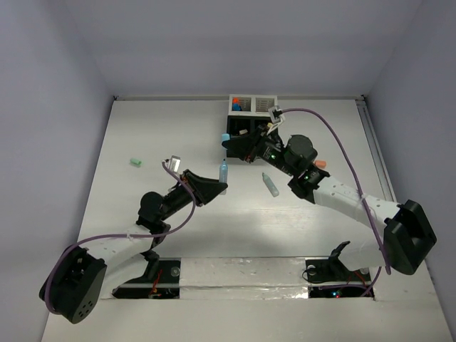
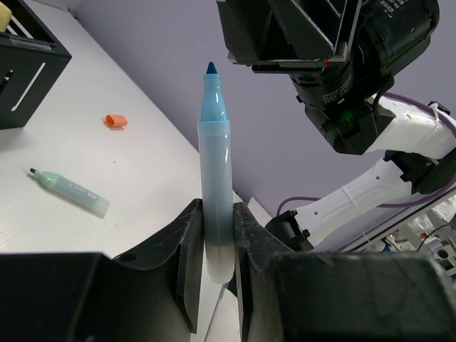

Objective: Sort the stationery into containers
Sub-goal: Close the pen cap on the pen.

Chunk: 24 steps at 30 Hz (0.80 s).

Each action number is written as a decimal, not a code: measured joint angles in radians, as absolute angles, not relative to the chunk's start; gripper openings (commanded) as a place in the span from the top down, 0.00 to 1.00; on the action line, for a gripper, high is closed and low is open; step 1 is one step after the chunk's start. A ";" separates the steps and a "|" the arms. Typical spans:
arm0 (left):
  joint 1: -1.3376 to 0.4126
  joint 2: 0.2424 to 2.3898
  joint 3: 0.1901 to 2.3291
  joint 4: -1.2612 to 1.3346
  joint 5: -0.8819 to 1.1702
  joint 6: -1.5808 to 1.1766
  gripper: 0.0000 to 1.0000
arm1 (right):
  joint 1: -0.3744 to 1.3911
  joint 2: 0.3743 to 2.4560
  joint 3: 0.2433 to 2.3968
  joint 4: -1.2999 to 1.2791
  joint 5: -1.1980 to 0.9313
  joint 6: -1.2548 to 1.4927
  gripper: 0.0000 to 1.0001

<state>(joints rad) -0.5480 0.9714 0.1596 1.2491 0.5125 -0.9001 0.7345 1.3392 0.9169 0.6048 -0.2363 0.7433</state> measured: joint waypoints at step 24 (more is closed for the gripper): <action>-0.548 0.982 0.196 1.268 0.513 -0.892 1.00 | 0.754 1.362 0.868 0.667 -0.291 0.768 1.00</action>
